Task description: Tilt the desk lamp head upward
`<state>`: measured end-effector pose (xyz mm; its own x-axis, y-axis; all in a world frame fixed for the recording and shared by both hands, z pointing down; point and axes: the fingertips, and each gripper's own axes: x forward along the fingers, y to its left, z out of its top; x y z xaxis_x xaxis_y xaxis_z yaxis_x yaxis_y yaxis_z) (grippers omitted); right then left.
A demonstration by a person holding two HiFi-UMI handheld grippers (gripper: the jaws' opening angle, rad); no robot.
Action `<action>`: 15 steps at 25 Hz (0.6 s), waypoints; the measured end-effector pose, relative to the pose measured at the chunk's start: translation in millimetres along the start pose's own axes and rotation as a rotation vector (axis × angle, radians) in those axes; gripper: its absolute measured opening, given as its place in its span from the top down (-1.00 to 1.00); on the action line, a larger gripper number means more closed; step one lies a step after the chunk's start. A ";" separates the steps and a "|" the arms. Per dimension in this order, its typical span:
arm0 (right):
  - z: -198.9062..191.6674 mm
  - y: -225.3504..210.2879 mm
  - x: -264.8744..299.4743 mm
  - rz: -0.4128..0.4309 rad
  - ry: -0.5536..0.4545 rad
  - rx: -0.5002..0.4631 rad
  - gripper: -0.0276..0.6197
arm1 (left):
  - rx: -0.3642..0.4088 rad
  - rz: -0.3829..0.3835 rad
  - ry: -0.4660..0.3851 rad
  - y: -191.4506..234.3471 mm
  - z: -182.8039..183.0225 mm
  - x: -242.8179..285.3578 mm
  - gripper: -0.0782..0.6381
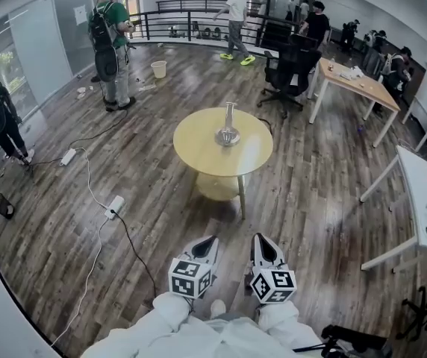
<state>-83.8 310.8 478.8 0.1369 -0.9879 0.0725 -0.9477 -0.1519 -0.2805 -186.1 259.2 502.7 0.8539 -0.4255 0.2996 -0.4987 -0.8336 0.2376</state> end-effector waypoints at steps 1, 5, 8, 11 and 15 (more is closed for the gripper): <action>2.4 -6.2 5.8 0.000 -0.002 0.002 0.88 | 0.004 0.001 0.000 0.7 3.3 8.0 0.78; 3.5 -24.9 25.9 0.006 0.010 0.006 0.88 | 0.001 0.019 0.001 8.1 11.5 35.1 0.78; 4.3 -36.3 40.7 0.004 0.022 0.012 0.88 | -0.002 0.022 0.008 12.9 16.8 51.9 0.78; 4.5 -43.7 53.8 0.009 0.029 0.017 0.87 | -0.004 0.024 0.019 18.0 18.6 64.4 0.78; 4.7 -52.1 71.7 0.013 0.033 0.023 0.87 | -0.004 0.025 0.019 26.5 24.8 80.7 0.78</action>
<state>-23.3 247.8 494.1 0.1151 -0.9883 0.1000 -0.9425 -0.1404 -0.3032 -126.7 193.9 510.3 0.8382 -0.4391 0.3233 -0.5204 -0.8214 0.2336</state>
